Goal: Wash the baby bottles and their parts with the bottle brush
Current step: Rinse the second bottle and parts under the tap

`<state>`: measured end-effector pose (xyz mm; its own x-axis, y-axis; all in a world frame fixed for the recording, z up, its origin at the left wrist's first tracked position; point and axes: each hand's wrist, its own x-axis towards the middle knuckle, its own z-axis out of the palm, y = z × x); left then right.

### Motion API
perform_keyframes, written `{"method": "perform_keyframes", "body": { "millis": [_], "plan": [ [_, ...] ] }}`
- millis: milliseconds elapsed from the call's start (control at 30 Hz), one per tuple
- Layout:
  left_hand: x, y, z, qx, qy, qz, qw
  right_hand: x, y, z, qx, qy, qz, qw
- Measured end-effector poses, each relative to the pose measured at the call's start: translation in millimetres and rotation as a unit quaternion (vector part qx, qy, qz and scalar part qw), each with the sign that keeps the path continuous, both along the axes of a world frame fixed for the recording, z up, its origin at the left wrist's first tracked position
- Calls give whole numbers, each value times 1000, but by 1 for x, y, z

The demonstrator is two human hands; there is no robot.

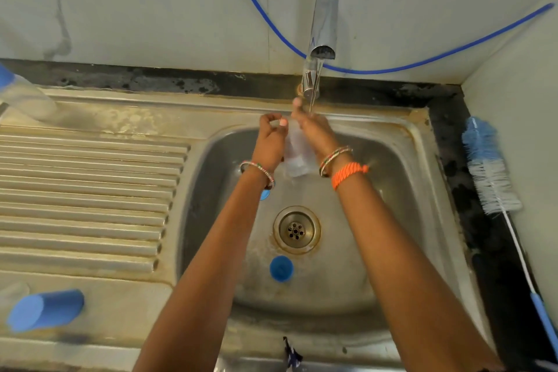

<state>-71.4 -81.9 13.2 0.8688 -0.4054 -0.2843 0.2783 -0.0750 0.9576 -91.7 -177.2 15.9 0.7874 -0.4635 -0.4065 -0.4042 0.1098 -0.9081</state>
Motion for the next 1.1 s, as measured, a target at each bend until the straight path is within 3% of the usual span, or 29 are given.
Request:
{"method": "perform_keyframes", "body": {
  "millis": [100,167,300,367,467,600,700,800,867,900,967,1100],
  "plan": [
    [-9,-20,7,10,4,23,1000,-21,20,-7,-49,-91,-48,993],
    [-15,-25,11,19,0,23,1000,-27,17,0,-57,-105,-72,990],
    [-2,-20,22,-33,92,14,995,-38,4,14,9,-141,-64,988],
    [7,-19,31,-14,97,-16,995,-40,1,16,20,-193,-52,980],
    [10,-19,47,31,39,-36,998,-39,-1,27,24,-208,-56,976],
    [3,-14,48,86,-99,-106,986,-32,-3,36,-131,-102,1,986],
    [1,-10,44,91,-187,-73,975,-32,-5,38,-167,-65,62,982],
    [4,-4,39,121,-129,-6,984,-36,-9,35,-137,-104,77,982],
    [6,9,29,165,17,-22,986,-41,-10,34,-130,-121,64,982],
    [2,15,28,141,105,-48,983,-42,-10,35,-139,-117,64,981],
    [-2,20,23,85,149,-34,985,-42,-9,36,-175,-96,66,978],
    [-8,10,22,63,-74,41,994,-35,2,38,-248,-68,6,966]
  ]
}}
